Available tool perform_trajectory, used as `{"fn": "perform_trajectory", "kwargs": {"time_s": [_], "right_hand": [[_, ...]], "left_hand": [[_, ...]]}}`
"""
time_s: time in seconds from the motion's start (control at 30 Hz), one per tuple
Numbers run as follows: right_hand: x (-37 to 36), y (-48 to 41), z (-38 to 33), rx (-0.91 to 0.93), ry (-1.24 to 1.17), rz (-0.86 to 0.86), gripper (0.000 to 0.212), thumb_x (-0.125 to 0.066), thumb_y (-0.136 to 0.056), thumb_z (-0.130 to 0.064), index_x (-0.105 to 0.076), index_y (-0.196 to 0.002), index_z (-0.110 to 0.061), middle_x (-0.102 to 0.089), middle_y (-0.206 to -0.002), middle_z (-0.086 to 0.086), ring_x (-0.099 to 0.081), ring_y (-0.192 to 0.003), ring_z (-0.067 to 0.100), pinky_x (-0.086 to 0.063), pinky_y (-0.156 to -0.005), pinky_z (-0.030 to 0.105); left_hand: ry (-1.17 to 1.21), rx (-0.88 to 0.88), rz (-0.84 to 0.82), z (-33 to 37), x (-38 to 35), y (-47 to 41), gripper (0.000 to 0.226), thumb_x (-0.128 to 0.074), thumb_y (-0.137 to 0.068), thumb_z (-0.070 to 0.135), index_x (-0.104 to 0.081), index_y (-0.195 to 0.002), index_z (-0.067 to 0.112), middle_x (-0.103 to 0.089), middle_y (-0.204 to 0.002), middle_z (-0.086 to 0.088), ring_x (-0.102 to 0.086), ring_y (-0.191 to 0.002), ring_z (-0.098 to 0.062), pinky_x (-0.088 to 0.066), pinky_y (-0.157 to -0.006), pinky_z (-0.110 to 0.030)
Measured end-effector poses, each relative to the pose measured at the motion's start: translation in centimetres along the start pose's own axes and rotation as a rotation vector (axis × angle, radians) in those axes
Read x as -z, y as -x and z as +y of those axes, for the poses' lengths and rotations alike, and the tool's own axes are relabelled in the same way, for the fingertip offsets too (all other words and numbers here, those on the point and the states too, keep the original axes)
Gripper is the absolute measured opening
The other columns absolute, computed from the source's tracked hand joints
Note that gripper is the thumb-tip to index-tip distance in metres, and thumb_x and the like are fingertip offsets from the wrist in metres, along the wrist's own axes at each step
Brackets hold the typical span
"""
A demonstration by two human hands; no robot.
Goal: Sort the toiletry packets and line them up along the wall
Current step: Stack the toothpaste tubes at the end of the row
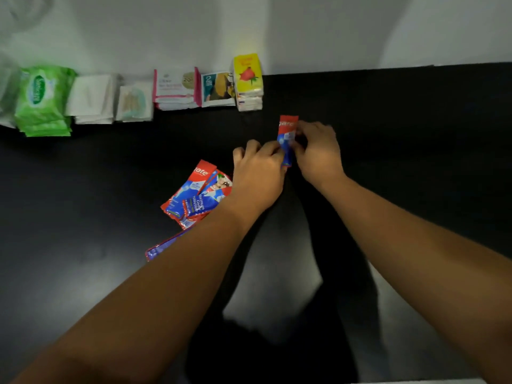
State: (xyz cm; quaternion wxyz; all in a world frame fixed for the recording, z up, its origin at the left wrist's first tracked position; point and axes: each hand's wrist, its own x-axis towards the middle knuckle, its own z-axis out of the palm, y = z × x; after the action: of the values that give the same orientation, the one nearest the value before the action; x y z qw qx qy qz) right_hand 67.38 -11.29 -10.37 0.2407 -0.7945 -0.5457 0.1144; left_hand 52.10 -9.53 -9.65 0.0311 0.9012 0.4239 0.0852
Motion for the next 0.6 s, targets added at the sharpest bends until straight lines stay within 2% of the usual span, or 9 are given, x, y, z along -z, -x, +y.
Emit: {"fn": "perform_trajectory", "kwargs": {"time_s": [0.1,0.2,0.27,0.33,0.5,0.6], "right_hand": [[0.0,-1.2,2.3,0.215,0.123,-0.007,0.038,-0.049,-0.095,-0.026,-0.061,-0.130,-0.015,-0.056,-0.140,0.005,-0.045,-0.129,0.033,-0.036,-0.106,0.042],[0.1,-3.5,3.6,0.279,0.235,-0.204,0.049,-0.041,-0.100,-0.031,-0.040,-0.148,-0.023,-0.031,-0.159,-0.003,-0.020,-0.148,0.029,-0.013,-0.120,0.051],[0.1,-5.7,3.6,0.290,0.283,-0.254,0.052,-0.037,-0.102,-0.034,-0.029,-0.153,-0.026,-0.021,-0.163,-0.007,-0.011,-0.151,0.024,-0.006,-0.120,0.053],[0.2,-7.7,3.4,0.305,0.292,-0.263,0.054,-0.034,-0.103,-0.035,-0.025,-0.155,-0.026,-0.018,-0.164,-0.007,-0.008,-0.152,0.023,-0.004,-0.119,0.055],[-0.5,-10.4,2.9,0.305,0.308,-0.282,0.053,-0.029,-0.103,-0.035,-0.022,-0.155,-0.028,-0.015,-0.164,-0.006,-0.004,-0.152,0.022,0.000,-0.118,0.060],[-0.6,-10.5,2.9,0.293,0.306,-0.273,0.052,-0.027,-0.103,-0.036,-0.021,-0.155,-0.030,-0.014,-0.164,-0.007,-0.003,-0.152,0.021,0.000,-0.118,0.060]], "left_hand": [[-0.094,0.022,0.034,-0.3,-1.1,-2.1,0.037,-0.056,-0.091,0.032,-0.066,-0.123,0.016,-0.059,-0.135,0.001,-0.053,-0.107,-0.033,-0.036,-0.081,-0.042],[-0.090,0.122,-0.052,-0.2,-1.4,-5.2,0.047,-0.043,-0.100,0.034,-0.048,-0.142,0.013,-0.044,-0.149,-0.002,-0.045,-0.116,-0.035,-0.034,-0.087,-0.043],[-0.076,0.187,-0.080,0.0,-1.5,-7.1,0.049,-0.037,-0.103,0.035,-0.041,-0.147,0.014,-0.038,-0.153,-0.002,-0.042,-0.122,-0.034,-0.033,-0.094,-0.044],[-0.076,0.204,-0.045,0.0,-1.7,-8.4,0.048,-0.036,-0.103,0.034,-0.043,-0.146,0.014,-0.041,-0.152,-0.003,-0.044,-0.124,-0.034,-0.034,-0.096,-0.045],[0.012,0.205,0.091,-0.7,-2.3,-8.8,0.050,-0.033,-0.097,0.032,-0.059,-0.134,0.010,-0.060,-0.138,-0.010,-0.060,-0.113,-0.034,-0.043,-0.087,-0.044],[0.054,0.207,0.036,-0.8,-2.4,-8.3,0.046,-0.038,-0.101,0.031,-0.054,-0.139,0.014,-0.053,-0.147,-0.006,-0.057,-0.116,-0.031,-0.042,-0.091,-0.044]]}}
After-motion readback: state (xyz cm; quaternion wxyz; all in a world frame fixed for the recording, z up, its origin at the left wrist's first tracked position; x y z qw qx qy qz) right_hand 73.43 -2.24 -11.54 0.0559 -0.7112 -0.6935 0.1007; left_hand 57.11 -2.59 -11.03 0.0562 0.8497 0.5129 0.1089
